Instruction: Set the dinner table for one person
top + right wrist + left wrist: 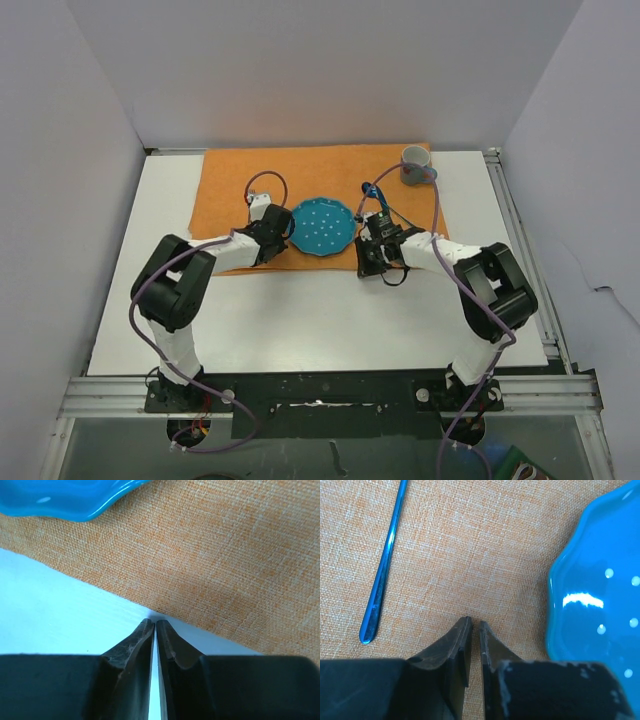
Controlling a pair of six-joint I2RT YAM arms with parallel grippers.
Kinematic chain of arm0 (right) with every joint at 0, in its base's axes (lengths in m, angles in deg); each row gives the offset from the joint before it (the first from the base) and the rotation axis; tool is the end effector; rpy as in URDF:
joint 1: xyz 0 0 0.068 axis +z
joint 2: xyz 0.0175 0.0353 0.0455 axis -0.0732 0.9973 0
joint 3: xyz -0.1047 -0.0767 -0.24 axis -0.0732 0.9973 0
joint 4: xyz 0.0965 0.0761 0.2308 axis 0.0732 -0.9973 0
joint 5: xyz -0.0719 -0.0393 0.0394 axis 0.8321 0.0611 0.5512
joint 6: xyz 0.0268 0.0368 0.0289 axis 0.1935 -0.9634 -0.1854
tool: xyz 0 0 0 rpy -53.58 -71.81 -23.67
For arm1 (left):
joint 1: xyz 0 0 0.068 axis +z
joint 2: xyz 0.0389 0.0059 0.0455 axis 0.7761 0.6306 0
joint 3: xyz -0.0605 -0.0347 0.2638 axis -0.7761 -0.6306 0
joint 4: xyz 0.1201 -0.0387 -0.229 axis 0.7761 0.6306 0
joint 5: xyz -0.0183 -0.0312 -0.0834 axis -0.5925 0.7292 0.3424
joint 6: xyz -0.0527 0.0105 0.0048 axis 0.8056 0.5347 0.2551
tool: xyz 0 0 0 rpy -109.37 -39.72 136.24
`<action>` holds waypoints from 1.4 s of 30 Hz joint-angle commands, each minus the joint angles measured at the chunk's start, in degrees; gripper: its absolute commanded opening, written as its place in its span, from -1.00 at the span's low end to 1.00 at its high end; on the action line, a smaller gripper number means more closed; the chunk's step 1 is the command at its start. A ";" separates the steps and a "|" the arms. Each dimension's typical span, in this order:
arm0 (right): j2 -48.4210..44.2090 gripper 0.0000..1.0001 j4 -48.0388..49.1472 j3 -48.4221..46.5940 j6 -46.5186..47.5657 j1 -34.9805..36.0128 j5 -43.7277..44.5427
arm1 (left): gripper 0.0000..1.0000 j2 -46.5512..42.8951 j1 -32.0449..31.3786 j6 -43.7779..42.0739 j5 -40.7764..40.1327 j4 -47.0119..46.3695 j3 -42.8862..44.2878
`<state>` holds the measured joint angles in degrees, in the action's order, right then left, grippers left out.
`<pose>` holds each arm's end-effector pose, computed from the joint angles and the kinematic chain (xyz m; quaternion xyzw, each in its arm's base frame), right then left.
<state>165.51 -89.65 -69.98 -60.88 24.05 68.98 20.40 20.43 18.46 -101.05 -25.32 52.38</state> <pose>0.2955 0.1645 0.1536 -0.0885 0.9633 0.1624 0.1943 0.3326 -0.1771 0.1422 -0.1431 0.9136 0.0030 0.3806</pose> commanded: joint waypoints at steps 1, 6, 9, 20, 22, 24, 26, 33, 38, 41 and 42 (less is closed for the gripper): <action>-1.96 -0.77 -5.94 1.85 -0.86 0.58 4.80 | -0.81 -1.27 -4.35 5.03 6.48 10.32 -7.92; -5.39 -0.78 -5.64 4.14 -1.88 0.80 5.08 | -0.81 -4.40 -9.70 7.62 5.85 14.55 -8.78; -8.54 -0.79 -6.45 4.20 -2.06 0.93 4.75 | -0.81 -4.69 -12.66 8.67 5.49 17.11 -7.76; -19.24 -0.79 -11.93 0.93 -0.96 1.13 7.88 | -0.81 -3.84 -16.10 9.39 1.41 21.31 -5.61; -18.73 -0.79 -12.69 -0.47 -0.24 0.50 10.30 | -0.81 -3.76 -16.52 9.26 0.48 22.25 -4.66; -17.18 -0.80 -12.83 -1.92 0.33 -0.95 11.93 | -0.81 -4.05 -16.90 9.19 -0.62 23.31 -3.83; -14.96 -0.85 -11.78 -3.01 1.11 -3.17 12.38 | -0.81 -4.61 -17.20 9.24 -1.44 24.13 -3.32; -5.39 -0.98 -7.95 -7.54 2.56 -11.48 12.60 | -0.81 -7.24 -17.32 9.25 -3.48 25.88 -3.42; 1.33 -1.00 -6.90 -8.88 2.78 -13.14 14.30 | -0.81 -8.66 -17.29 9.25 -4.56 26.35 -3.67; 3.36 -1.00 -6.10 -7.97 2.01 -13.11 13.11 | -0.81 -9.06 -17.24 9.17 -4.88 26.43 -3.69; 3.54 -1.00 -5.73 -7.27 1.57 -13.08 12.34 | -0.81 -9.05 -17.24 9.10 -4.84 26.43 -3.64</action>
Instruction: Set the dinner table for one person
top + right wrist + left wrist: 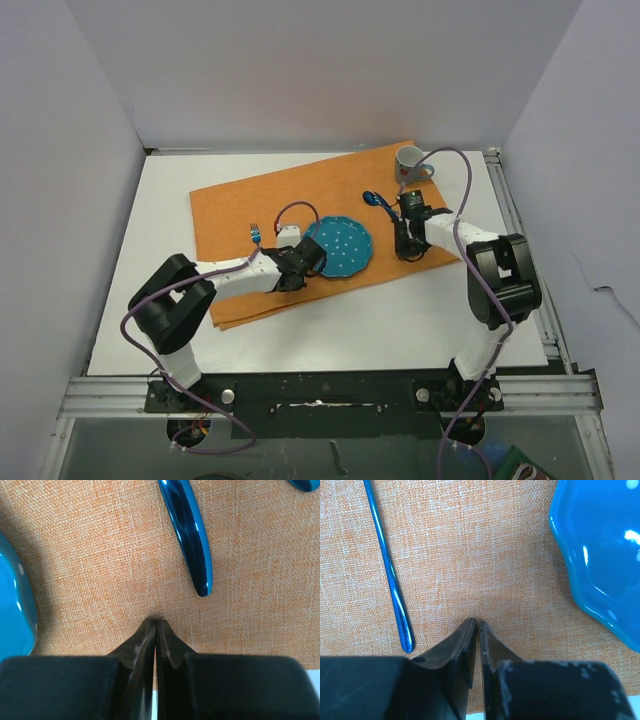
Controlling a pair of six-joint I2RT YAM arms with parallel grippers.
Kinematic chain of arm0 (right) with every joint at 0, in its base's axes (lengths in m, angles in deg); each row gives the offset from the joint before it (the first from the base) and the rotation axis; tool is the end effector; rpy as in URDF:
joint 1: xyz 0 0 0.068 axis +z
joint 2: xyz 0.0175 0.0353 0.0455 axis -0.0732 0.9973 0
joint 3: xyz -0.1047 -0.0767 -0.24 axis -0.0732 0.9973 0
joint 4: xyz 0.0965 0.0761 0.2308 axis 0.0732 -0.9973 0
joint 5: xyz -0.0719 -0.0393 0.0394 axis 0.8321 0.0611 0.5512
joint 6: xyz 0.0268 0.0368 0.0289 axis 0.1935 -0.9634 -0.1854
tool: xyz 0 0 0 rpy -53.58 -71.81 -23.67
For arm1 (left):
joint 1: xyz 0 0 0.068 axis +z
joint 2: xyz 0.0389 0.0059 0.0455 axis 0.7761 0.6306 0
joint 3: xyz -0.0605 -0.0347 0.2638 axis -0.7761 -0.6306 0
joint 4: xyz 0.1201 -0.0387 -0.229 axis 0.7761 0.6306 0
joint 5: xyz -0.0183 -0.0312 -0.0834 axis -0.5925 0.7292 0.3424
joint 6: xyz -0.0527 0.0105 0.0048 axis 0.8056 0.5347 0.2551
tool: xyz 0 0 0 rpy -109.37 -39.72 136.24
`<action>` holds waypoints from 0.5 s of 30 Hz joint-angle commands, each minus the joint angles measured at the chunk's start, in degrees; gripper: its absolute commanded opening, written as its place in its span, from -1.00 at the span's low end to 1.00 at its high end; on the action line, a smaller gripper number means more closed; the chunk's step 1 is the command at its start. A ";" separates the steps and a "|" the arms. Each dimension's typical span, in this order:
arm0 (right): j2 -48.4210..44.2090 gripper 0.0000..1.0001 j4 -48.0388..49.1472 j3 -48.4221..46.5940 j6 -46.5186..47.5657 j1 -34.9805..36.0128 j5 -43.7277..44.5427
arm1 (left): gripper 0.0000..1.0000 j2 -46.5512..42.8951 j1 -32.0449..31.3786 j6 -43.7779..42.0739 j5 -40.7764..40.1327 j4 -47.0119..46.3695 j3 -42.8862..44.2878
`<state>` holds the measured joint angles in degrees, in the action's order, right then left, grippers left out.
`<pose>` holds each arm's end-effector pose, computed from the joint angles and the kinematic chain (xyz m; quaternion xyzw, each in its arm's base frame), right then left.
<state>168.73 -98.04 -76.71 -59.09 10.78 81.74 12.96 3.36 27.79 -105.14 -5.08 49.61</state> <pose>0.3404 0.0881 0.1600 0.0341 0.9779 0.0200 0.2053 0.2351 -0.2299 0.1553 -0.0574 0.9462 0.0403 0.3158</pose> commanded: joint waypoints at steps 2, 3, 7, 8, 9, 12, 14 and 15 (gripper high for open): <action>-0.13 -1.00 2.97 1.38 -1.46 0.38 -1.57 | -0.80 -1.45 -0.17 -0.34 -0.81 6.35 -0.60; -0.61 -1.00 3.13 2.50 -2.09 0.58 -1.93 | -0.81 -1.40 -0.20 -0.35 -0.93 6.36 -0.52; -2.84 -1.00 3.09 7.44 -3.98 2.39 -1.14 | -0.81 -1.30 -0.25 -0.27 -1.50 6.45 -0.15; -3.09 -1.00 2.72 8.44 -4.55 2.72 -0.93 | -0.81 -1.40 -0.23 -0.30 -1.56 6.38 -0.08; -3.50 -1.00 2.36 9.52 -5.21 3.03 -0.88 | -0.81 -1.39 -0.21 -0.34 -1.54 6.37 0.01; -4.96 -1.00 2.00 12.77 -7.23 5.42 -0.98 | -0.81 -1.14 -0.25 -0.51 -1.56 6.49 0.38; -6.23 -1.00 1.80 14.57 -8.75 7.21 -1.12 | -0.81 -0.96 -0.26 -0.52 -1.47 6.58 0.49; -6.80 -1.00 1.46 15.40 -9.39 8.18 -1.15 | -0.81 -0.88 -0.26 -0.52 -1.44 6.62 0.49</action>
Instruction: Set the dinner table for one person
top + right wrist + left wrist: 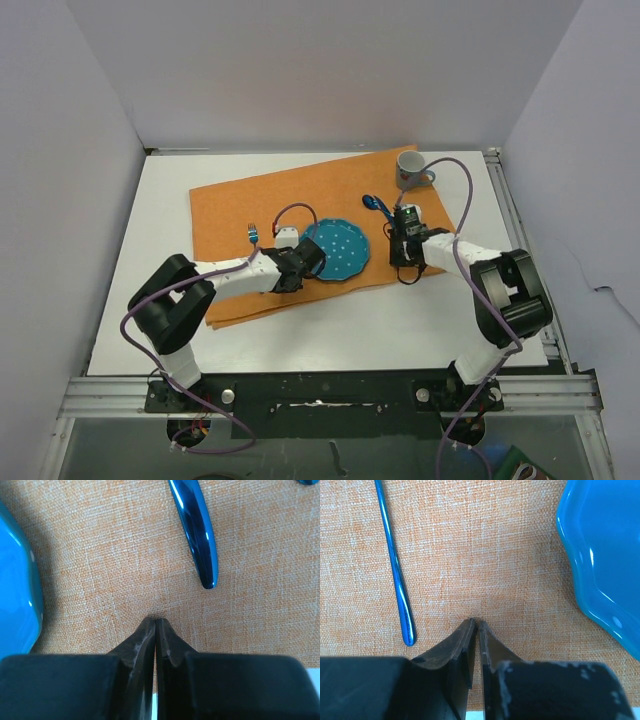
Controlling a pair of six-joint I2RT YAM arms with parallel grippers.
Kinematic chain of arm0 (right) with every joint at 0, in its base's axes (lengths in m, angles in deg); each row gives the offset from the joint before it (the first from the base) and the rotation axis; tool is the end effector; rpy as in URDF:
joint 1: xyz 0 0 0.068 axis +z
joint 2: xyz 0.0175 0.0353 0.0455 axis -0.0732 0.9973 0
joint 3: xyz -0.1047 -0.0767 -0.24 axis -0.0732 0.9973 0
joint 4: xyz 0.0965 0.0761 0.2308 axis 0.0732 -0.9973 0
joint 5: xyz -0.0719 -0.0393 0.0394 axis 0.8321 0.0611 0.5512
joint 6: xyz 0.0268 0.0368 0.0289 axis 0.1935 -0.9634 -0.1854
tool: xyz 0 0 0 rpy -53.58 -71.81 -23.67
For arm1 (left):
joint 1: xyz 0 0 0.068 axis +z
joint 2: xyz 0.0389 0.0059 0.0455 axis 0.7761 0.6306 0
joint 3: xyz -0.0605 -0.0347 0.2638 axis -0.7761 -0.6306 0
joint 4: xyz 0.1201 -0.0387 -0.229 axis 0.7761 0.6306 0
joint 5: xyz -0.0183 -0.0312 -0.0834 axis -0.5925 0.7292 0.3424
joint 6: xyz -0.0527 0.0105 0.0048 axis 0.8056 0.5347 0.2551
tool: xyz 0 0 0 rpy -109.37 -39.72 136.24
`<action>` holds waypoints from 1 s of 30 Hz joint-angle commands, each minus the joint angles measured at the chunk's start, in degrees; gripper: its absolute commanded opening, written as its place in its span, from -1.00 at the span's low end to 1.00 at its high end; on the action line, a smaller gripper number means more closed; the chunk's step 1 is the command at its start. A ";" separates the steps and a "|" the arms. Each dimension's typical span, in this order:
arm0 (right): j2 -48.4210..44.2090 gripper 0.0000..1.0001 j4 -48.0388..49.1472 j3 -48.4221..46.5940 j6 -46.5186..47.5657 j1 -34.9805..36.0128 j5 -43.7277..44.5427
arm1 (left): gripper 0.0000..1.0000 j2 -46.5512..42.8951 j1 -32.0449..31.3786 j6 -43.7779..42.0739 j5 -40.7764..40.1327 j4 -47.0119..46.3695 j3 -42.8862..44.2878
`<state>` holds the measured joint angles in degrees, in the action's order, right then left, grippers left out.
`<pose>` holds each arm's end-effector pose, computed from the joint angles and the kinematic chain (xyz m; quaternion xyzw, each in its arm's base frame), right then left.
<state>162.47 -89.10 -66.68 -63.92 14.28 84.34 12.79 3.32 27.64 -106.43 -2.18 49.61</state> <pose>0.3090 0.0986 0.1549 0.0523 0.9659 0.0301 0.2518 0.2320 -0.2258 0.1548 -0.0514 0.9474 0.0656 0.3091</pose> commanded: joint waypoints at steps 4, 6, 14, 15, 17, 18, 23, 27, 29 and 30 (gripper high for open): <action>-2.64 -1.00 -9.05 6.73 -7.21 8.54 -3.52 | -0.81 -0.40 -0.17 -0.37 0.45 3.38 0.41; -3.76 -1.00 -9.87 7.32 -8.37 10.22 -3.17 | -0.81 -0.19 -0.22 -0.45 0.78 3.18 0.41; -10.04 -1.00 -14.31 11.84 -14.45 15.88 -1.48 | -0.81 -0.05 -0.21 -0.33 0.80 3.06 -0.15; -10.68 -1.00 -15.01 12.23 -14.92 16.26 -1.06 | -0.81 -0.14 -0.22 -0.41 0.40 3.21 -0.20; -11.71 -1.00 -16.35 12.40 -15.43 16.64 0.60 | -0.81 -0.60 -0.21 -0.65 -0.98 4.56 0.31; -12.38 -1.00 -17.16 12.05 -15.42 16.74 1.96 | -0.81 -0.93 -0.22 -1.21 -1.90 5.54 0.97; -13.71 -0.89 -22.22 5.76 -12.53 15.49 10.88 | -0.80 -4.09 -0.10 -2.53 -7.97 12.50 6.15; -11.69 -0.76 -23.43 -0.22 -8.01 10.96 11.79 | -0.79 -8.14 0.20 -3.17 -11.49 16.77 9.80; -10.43 -0.75 -23.65 -2.96 -6.52 9.70 12.06 | -0.78 -10.37 0.23 -3.23 -12.42 18.33 10.84; -9.97 -0.75 -23.77 -4.32 -5.86 9.36 11.92 | -0.78 -11.85 0.22 -3.45 -12.78 18.74 11.13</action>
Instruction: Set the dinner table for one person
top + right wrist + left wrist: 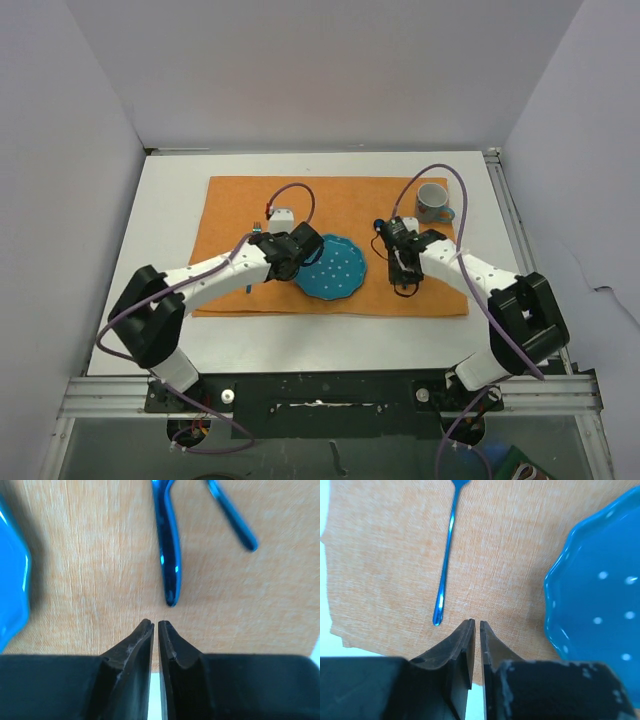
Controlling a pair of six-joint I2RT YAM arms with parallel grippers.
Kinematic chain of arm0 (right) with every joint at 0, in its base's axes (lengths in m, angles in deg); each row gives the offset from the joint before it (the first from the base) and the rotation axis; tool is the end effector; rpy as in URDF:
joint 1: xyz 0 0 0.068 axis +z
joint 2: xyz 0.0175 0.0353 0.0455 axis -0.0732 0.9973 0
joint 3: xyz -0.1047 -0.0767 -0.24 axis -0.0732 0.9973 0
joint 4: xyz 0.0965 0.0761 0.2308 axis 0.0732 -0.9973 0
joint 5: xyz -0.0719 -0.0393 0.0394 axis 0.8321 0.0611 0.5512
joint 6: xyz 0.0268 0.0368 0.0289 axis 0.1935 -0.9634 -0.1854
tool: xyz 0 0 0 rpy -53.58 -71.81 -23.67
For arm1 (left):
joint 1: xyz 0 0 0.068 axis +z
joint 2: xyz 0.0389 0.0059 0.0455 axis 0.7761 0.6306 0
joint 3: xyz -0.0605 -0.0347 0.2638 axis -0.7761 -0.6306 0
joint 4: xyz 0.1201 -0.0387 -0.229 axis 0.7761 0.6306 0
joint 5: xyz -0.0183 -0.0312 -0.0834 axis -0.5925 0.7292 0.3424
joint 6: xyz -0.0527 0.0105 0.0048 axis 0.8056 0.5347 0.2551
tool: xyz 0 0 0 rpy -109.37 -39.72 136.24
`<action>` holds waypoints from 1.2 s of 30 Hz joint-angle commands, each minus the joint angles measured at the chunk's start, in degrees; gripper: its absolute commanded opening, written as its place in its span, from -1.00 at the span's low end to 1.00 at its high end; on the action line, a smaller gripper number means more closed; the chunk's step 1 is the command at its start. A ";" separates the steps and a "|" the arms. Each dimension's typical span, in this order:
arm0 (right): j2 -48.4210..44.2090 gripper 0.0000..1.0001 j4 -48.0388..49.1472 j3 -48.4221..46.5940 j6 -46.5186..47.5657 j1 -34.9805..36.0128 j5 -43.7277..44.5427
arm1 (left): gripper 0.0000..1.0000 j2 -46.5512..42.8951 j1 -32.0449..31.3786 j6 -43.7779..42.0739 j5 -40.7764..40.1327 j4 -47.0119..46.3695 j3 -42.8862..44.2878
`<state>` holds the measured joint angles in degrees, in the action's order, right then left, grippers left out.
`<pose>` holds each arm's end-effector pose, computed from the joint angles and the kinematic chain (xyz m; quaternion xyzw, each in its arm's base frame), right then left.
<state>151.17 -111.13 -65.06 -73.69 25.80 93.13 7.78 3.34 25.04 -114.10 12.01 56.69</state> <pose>0.2371 0.1256 0.1870 0.0420 0.9797 -0.0449 0.1908 0.2301 -0.2178 0.2086 -0.0346 0.9306 0.1313 0.3398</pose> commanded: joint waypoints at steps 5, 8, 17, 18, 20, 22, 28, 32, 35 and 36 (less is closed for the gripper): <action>4.37 -0.74 -1.67 -11.68 6.52 -3.70 0.78 | -0.75 -12.29 1.19 -2.21 -5.45 3.02 3.31; 6.04 -0.74 -1.14 -13.73 7.40 -4.00 -0.13 | -0.75 -14.23 3.51 -4.44 -2.01 -1.14 1.66; 10.06 -0.40 0.13 -19.77 10.10 -4.36 -8.65 | -0.52 -14.73 10.21 -11.77 15.11 -13.02 -0.54; 10.32 -0.39 0.44 -20.00 10.45 -4.34 -9.72 | -0.52 -14.58 10.71 -12.26 15.89 -14.17 -0.99; 11.11 -0.37 0.62 -20.57 11.05 -4.26 -12.12 | -0.52 -14.05 11.90 -12.42 17.83 -16.60 -2.32; 11.72 -0.36 0.59 -20.94 11.42 -3.97 -13.24 | -0.52 -13.02 13.04 -12.04 20.42 -18.65 -3.66; 13.66 -0.36 1.16 -20.09 11.45 -2.55 -13.79 | -0.53 -7.74 14.45 -10.25 26.35 -22.96 -6.04; 13.89 -0.36 2.57 -18.43 11.26 -2.27 -14.26 | -0.54 -4.95 14.47 -9.99 27.64 -25.12 -6.76; 14.38 -0.36 3.35 -17.45 11.31 -2.16 -14.77 | -0.54 -4.35 14.52 -9.99 28.07 -26.88 -7.44; 14.64 -0.35 3.44 -17.34 11.32 -2.22 -14.82 | -0.55 -4.11 14.57 -9.99 28.26 -27.05 -7.46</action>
<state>165.67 -110.30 -83.05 -62.85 23.35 79.43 3.85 17.65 14.90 -87.87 -8.95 48.87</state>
